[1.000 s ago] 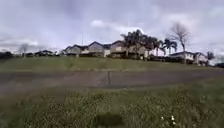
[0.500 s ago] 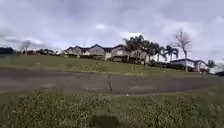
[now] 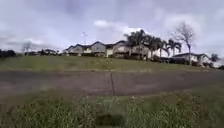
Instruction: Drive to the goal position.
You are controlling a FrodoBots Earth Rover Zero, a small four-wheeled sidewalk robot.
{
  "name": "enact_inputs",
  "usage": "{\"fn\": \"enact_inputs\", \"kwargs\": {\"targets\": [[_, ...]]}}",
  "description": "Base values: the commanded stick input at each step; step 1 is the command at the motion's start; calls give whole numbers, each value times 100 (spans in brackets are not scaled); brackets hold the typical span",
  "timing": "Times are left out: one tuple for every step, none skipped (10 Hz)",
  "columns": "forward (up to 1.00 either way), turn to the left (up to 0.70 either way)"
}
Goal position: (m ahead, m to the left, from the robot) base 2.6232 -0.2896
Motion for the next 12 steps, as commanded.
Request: {"fn": "enact_inputs", "kwargs": {"targets": [[70,-2],[70,-5],[70,-19],[70,-35],[70,-35],[70,-29],[70,-6],[70,-18],[70,-33],[70,-34],[70,-35],[70,-35]]}}
